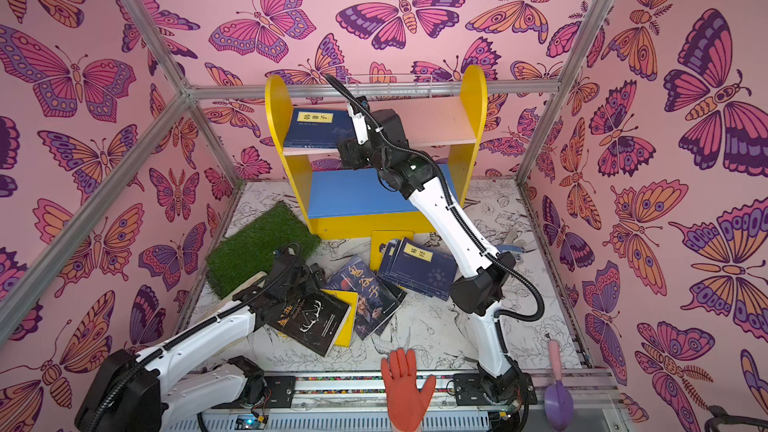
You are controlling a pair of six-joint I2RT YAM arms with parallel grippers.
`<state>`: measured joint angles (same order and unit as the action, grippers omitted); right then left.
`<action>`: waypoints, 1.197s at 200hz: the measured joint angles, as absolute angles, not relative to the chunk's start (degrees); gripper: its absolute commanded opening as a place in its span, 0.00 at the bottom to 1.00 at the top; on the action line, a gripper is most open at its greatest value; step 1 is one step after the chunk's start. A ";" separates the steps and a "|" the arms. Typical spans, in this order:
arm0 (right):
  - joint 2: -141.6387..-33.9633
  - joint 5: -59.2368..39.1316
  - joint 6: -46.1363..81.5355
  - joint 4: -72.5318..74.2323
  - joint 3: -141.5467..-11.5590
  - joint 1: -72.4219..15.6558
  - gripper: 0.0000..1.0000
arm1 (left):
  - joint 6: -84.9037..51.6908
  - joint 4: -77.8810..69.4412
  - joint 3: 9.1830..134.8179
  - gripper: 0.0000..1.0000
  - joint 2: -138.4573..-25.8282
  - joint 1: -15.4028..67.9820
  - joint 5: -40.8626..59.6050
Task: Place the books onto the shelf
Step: 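Lower the dark blue book flat onto the pink upper shelf with the right gripper, then open the right gripper and withdraw it from the shelf, then grasp the next dark blue book with the right gripper while the left gripper reaches in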
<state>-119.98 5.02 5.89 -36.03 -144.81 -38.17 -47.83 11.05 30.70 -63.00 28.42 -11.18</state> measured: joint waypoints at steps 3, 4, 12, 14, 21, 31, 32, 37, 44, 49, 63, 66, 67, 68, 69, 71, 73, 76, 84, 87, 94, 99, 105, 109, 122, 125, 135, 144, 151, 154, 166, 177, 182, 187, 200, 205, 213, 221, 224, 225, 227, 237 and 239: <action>-119.96 5.21 5.89 -36.01 -144.77 -38.17 0.82 | -47.83 10.98 30.65 0.95 -63.00 28.42 -11.18; -119.96 5.37 5.89 -36.01 -144.73 -38.15 0.82 | -47.83 10.96 30.63 0.95 -63.00 28.42 -11.18; -119.85 5.82 5.93 -35.99 -144.49 -38.02 0.82 | -47.83 10.81 30.52 0.95 -63.00 28.42 -11.18; -119.79 5.96 5.93 -35.99 -144.44 -38.00 0.82 | -47.83 10.76 30.50 0.95 -63.00 28.42 -11.18; -119.68 6.31 5.96 -36.01 -144.35 -37.85 0.82 | -47.83 10.70 30.41 0.95 -63.00 28.42 -11.20; -119.52 6.85 6.07 -36.07 -144.11 -37.45 0.81 | -47.83 10.66 30.26 0.95 -63.00 28.42 -11.20; -119.46 6.94 6.11 -36.07 -144.07 -37.34 0.81 | -47.83 10.68 30.26 0.95 -63.00 28.42 -11.22; -119.35 7.18 6.15 -36.07 -143.94 -37.15 0.81 | -47.83 10.68 30.22 0.95 -63.00 28.42 -11.29; -119.22 7.46 6.20 -36.12 -143.76 -36.75 0.81 | -47.83 10.68 30.13 0.95 -63.00 28.42 -11.38; -119.09 7.55 6.20 -36.18 -143.61 -36.40 0.81 | -47.83 10.68 30.11 0.95 -63.00 28.42 -11.40; -118.43 7.53 6.22 -36.01 -142.67 -35.62 0.81 | -47.83 10.66 30.11 0.95 -63.00 28.42 -11.44; -118.24 7.42 6.22 -35.88 -142.41 -35.53 0.81 | -47.83 10.66 30.11 0.95 -63.00 28.42 -11.44; -118.08 7.38 6.24 -35.75 -142.17 -35.46 0.81 | -47.83 10.66 30.11 0.95 -63.00 28.42 -11.44; -118.04 7.35 6.24 -35.75 -142.06 -35.44 0.81 | -47.83 10.66 30.11 0.95 -63.00 28.42 -11.46; -117.99 7.27 6.22 -35.73 -141.95 -35.40 0.81 | -47.83 10.66 30.11 0.95 -63.00 28.42 -11.49; -117.78 7.09 6.24 -35.55 -141.64 -35.33 0.81 | -47.83 10.66 30.11 0.95 -63.00 28.42 -11.49; -117.54 6.92 6.26 -35.31 -141.25 -35.29 0.81 | -47.83 10.66 30.11 0.95 -63.00 28.42 -11.51; -117.21 6.68 6.31 -35.03 -140.59 -35.24 0.81 | -47.83 10.66 30.11 0.95 -63.00 28.42 -11.53; -116.11 6.09 6.37 -33.80 -138.56 -35.14 0.81 | -47.81 10.66 30.11 0.95 -63.00 28.42 -11.57; -115.55 5.78 6.39 -33.12 -137.58 -35.07 0.81 | -47.83 10.63 30.11 0.95 -63.00 28.42 -11.57; -114.21 4.97 6.48 -31.75 -135.26 -34.96 0.81 | -47.83 10.61 30.11 0.95 -63.00 28.42 -11.57; -113.16 4.47 6.63 -30.61 -133.40 -34.89 0.81 | -47.83 10.59 30.11 0.95 -63.00 28.42 -11.57; -112.01 4.03 6.87 -29.61 -131.50 -34.85 0.81 | -47.81 10.55 30.11 0.95 -63.02 28.42 -11.57; -111.24 3.77 7.09 -29.02 -130.28 -34.83 0.81 | -47.81 10.52 30.11 0.95 -63.02 28.42 -11.57; -109.36 3.29 7.53 -27.97 -127.48 -34.68 0.81 | -47.81 10.50 30.11 0.95 -63.07 28.42 -11.57; -109.08 3.27 7.60 -27.88 -127.13 -34.63 0.81 | -47.81 10.50 30.11 0.95 -63.09 28.42 -11.57; -108.47 3.03 7.73 -27.79 -126.41 -34.59 0.81 | -47.81 10.50 30.11 0.95 -63.11 28.42 -11.57; -108.20 2.83 7.84 -27.77 -126.08 -34.50 0.81 | -47.81 10.46 30.11 0.95 -63.11 28.42 -11.57; -108.05 2.74 7.94 -27.68 -125.86 -34.46 0.81 | -47.81 10.41 30.11 0.95 -63.11 28.42 -11.57; -107.90 2.76 7.94 -27.62 -125.73 -34.44 0.80 | -47.81 10.39 30.11 0.95 -63.11 28.42 -11.55; -106.80 2.87 7.94 -26.76 -123.94 -34.30 0.81 | -47.77 10.28 30.11 0.96 -63.11 28.47 -11.55; -104.14 2.92 7.86 -24.82 -119.68 -34.20 0.81 | -47.55 10.26 30.11 0.96 -63.13 28.56 -11.55; -102.32 3.11 7.97 -23.64 -116.99 -34.17 0.81 | -47.35 10.26 30.11 0.96 -63.18 28.69 -11.57; -99.90 3.40 8.10 -22.22 -113.38 -34.13 0.82 | -47.18 10.22 30.11 0.96 -63.24 28.84 -11.57; -92.53 4.38 9.32 -21.06 -102.72 -34.02 0.83 | -46.44 10.07 30.11 0.97 -63.72 29.54 -11.62; -89.91 4.67 9.80 -20.69 -98.67 -33.98 0.84 | -46.06 10.00 30.13 0.97 -63.92 29.93 -11.77; -84.64 5.96 11.18 -20.16 -90.80 -33.78 0.85 | -45.34 9.91 30.17 0.97 -64.31 30.63 -11.97; -80.05 7.33 12.75 -20.03 -83.85 -33.54 0.85 | -44.49 9.82 30.39 0.97 -64.84 31.53 -12.21; -78.50 7.70 13.45 -20.18 -81.41 -33.45 0.85 | -44.14 9.80 30.52 0.97 -65.06 31.83 -12.43; -77.71 7.94 13.78 -20.43 -80.25 -33.39 0.85 | -44.07 9.80 30.55 0.97 -65.10 31.92 -12.43; -76.90 8.21 14.20 -20.45 -79.02 -33.26 0.86 | -43.75 9.69 30.68 0.97 -65.32 32.25 -12.45; -72.38 9.23 17.10 -20.71 -71.59 -32.47 0.86 | -42.33 8.99 31.40 0.97 -66.32 33.58 -12.82; -71.46 9.52 17.74 -21.04 -70.06 -32.21 0.86 | -42.11 8.84 31.53 0.97 -66.52 33.76 -12.82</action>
<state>-71.46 9.52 17.74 -21.04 -70.06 -32.21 -42.11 8.84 31.53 -66.52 33.76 -12.82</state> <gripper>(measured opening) 0.856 0.972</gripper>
